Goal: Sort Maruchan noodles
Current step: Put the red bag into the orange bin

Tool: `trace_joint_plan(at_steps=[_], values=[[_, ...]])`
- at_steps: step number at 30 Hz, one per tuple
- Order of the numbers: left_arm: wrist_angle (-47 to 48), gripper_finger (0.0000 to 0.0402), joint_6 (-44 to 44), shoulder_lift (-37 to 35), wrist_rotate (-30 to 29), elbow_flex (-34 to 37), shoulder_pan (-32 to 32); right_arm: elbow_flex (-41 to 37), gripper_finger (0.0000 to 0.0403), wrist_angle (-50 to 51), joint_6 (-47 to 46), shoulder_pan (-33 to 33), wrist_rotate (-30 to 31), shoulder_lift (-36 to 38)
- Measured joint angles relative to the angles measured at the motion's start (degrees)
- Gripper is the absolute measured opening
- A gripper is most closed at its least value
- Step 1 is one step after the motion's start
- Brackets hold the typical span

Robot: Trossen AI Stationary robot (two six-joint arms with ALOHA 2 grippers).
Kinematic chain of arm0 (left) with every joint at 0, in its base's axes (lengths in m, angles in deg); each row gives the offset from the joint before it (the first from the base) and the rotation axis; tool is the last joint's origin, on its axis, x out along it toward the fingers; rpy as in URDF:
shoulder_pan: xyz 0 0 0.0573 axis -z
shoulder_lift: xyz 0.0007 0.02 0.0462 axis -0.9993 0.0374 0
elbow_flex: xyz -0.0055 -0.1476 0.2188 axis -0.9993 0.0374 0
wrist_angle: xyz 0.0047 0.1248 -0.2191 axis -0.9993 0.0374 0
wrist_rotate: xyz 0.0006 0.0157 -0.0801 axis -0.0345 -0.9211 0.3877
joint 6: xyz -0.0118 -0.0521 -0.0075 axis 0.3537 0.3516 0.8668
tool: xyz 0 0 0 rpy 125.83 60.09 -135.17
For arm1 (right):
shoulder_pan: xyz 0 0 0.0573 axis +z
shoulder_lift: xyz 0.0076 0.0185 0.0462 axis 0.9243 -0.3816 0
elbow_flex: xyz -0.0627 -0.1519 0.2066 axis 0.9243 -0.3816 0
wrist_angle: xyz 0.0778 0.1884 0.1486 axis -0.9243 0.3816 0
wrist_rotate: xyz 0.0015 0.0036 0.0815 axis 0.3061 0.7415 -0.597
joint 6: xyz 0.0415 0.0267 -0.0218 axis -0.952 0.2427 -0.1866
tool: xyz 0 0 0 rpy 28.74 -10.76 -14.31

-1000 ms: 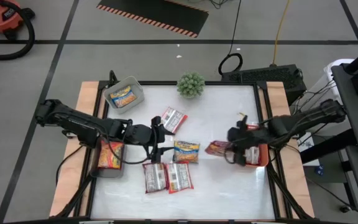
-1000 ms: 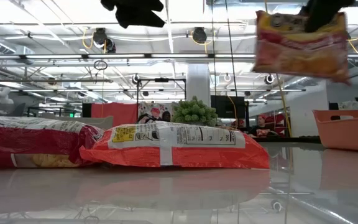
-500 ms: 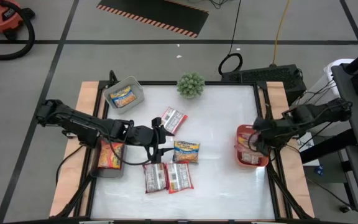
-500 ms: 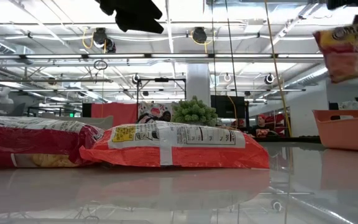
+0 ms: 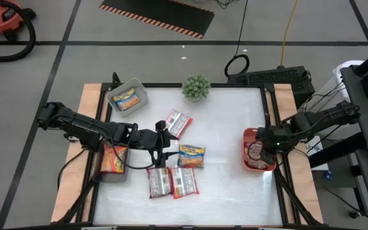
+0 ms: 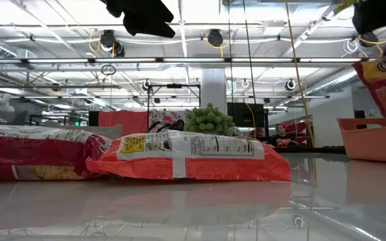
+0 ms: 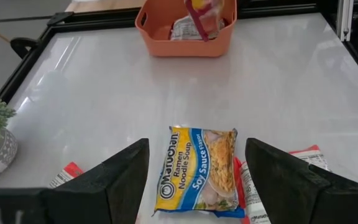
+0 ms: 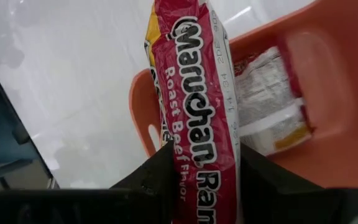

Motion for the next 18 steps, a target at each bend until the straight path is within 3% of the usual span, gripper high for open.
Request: trace_joint_plan(at_steps=[11, 18], values=[[0.00, 0.0271, -0.02, 0.00, 0.00, 0.00, 0.00, -7.12, 0.0114, -2.25, -0.72, 0.00, -1.48, 0.01], [0.00, 0.0271, -0.02, 0.00, 0.00, 0.00, 0.00, -7.51, 0.0114, -2.05, 0.51, 0.00, 1.32, 0.01]])
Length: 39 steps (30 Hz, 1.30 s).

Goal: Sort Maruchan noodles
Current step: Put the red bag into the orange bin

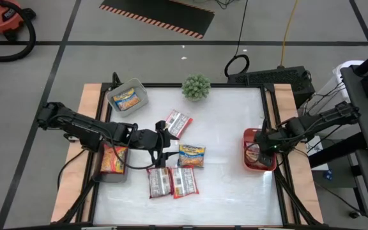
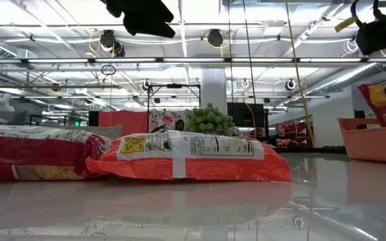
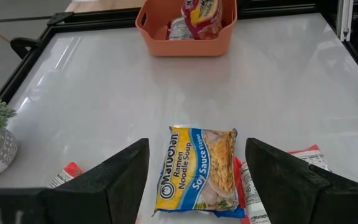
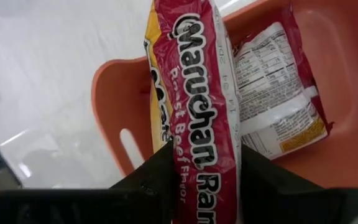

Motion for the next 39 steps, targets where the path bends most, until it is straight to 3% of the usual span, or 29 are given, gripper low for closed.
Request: trace_joint_plan(at_steps=[6, 10, 15, 19, 25, 30, 35, 39], values=[[-0.02, 0.0271, 0.00, 0.00, 0.00, 0.00, 0.02, -0.02, 0.0114, 0.63, 1.48, 0.02, 4.99, 0.00], [-0.04, 0.0271, 0.00, -0.01, 0.00, 0.00, 0.00, -0.02, 0.0116, 0.63, 1.82, 0.02, 5.12, -0.11], [-0.04, 0.0271, 0.14, 0.00, 0.00, 0.00, 0.01, -0.11, 0.0153, 0.90, 2.26, 0.02, 5.60, -0.17], [-0.04, 0.0271, 0.22, 0.00, -0.01, 0.00, 0.00, 0.66, 0.0185, 0.65, 2.29, 0.02, 10.39, -0.22], [-0.04, 0.0271, 0.22, 0.00, 0.00, 0.00, 0.00, 4.12, 0.0195, 3.80, 2.73, 0.02, 16.19, -0.20], [-0.04, 0.0271, 0.18, 0.00, 0.00, 0.00, 0.00, 7.26, 0.0184, 5.59, 2.43, 0.00, 19.84, -0.20], [-0.04, 0.0271, 0.16, 0.00, -0.02, 0.00, 0.00, 7.75, 0.0151, 6.13, -2.11, 0.02, 19.22, -1.24], [-0.04, 0.0271, 0.17, -0.01, 0.00, 0.00, 0.00, 6.97, 0.0109, 8.56, -5.40, 0.02, 15.33, -4.89]])
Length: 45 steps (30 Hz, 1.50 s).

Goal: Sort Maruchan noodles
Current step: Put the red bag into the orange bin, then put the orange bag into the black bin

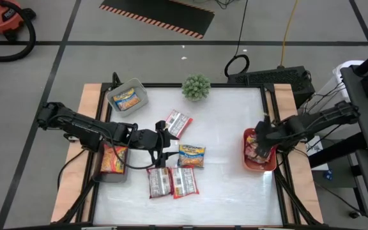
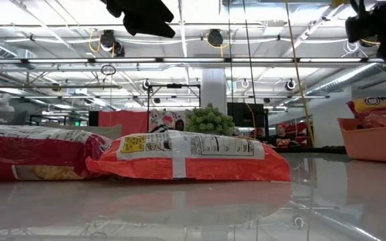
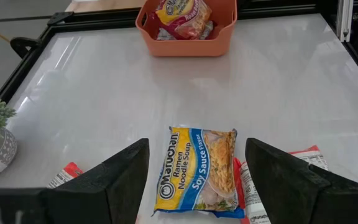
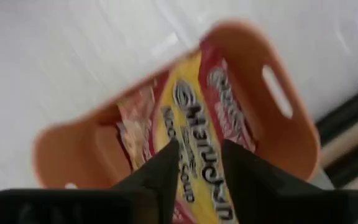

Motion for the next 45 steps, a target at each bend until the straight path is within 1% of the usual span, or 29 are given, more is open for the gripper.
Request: trace_joint_plan(at_steps=[4, 7, 10, 13, 19, 23, 27, 29, 32, 38, 42, 45], values=[[0.02, 0.0271, 0.09, 0.01, 0.00, 0.00, 0.07, -1.11, 0.0061, 0.24, -1.55, 0.04, -2.94, -5.10], [0.04, 0.0271, 0.28, 0.00, 0.00, 0.00, 0.06, -2.03, 0.0029, 0.37, -2.01, 0.04, -3.03, -8.81], [0.07, 0.0271, 0.28, 0.01, 0.00, 0.00, 0.11, -3.45, 0.0006, 0.09, -2.52, 0.04, -1.91, -12.09], [0.07, 0.0271, 0.31, 0.01, 0.00, 0.00, 0.11, -4.97, 0.0004, -0.07, -3.57, -0.03, 0.16, -14.72], [0.07, 0.0271, 0.28, 0.00, 0.00, 0.00, 0.11, -5.65, 0.0007, -0.47, -3.97, -0.04, 0.75, -16.73], [0.08, 0.0271, 0.10, -0.01, 0.00, 0.00, 0.11, -3.30, 0.0004, -0.94, -4.91, -0.04, 1.80, -15.78], [0.09, 0.0271, 0.01, 0.00, 0.00, 0.00, 0.11, 0.41, 0.0004, -2.54, -5.26, 0.04, 5.83, -13.98], [0.11, 0.0271, -0.37, -0.01, 0.00, 0.00, 0.11, 2.14, 0.0004, -5.38, -5.30, 0.06, 8.75, -13.20], [1.17, 0.0271, -0.39, 0.01, 0.00, 0.00, 0.11, 3.68, 0.0004, -9.70, -4.44, 0.04, 11.29, -12.90], [6.26, 0.0271, -0.43, 0.01, -0.01, 0.00, 0.11, 4.03, 0.0004, -25.44, 4.02, -0.07, 18.35, -12.95], [9.64, 0.0271, 0.18, 0.00, 0.00, 0.00, 0.11, 4.04, 0.0004, -40.33, 13.73, -1.00, 22.35, -13.84], [12.15, 0.0271, 1.85, 0.01, 0.00, 0.00, 0.11, 4.04, 0.0004, -49.77, 22.71, -2.49, 22.13, -14.79]])
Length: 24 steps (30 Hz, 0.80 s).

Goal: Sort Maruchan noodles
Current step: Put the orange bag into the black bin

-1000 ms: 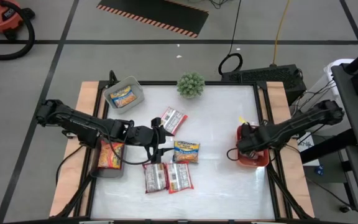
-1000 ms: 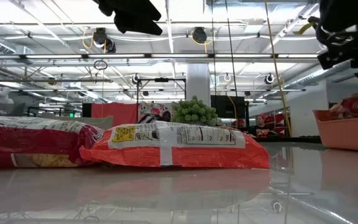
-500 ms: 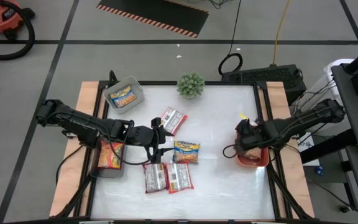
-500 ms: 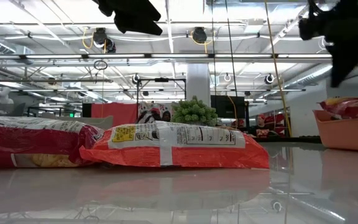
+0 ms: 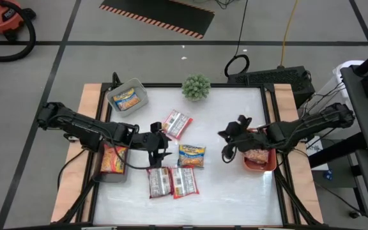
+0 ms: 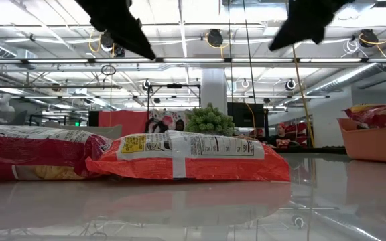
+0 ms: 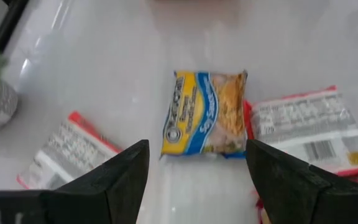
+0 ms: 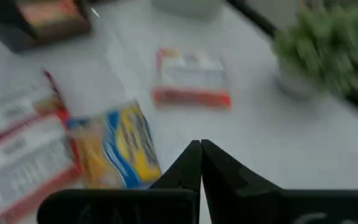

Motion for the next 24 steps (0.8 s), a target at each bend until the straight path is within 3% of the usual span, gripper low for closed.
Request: trace_joint_plan(at_steps=[5, 10, 24], values=[[5.60, 0.0271, 3.43, 0.00, -0.02, 0.00, 1.01, 0.04, 0.0004, -6.72, 7.13, -0.55, -4.10, -2.52], [7.10, 0.0271, 5.33, -0.02, 0.17, 1.72, 2.97, 0.02, 0.0004, -6.70, 10.38, -0.59, -7.30, -3.83], [-0.35, 0.0271, 7.92, -0.02, 1.99, 9.64, 5.29, 0.02, 0.0004, -12.54, 20.35, -5.10, -7.47, -3.30]])
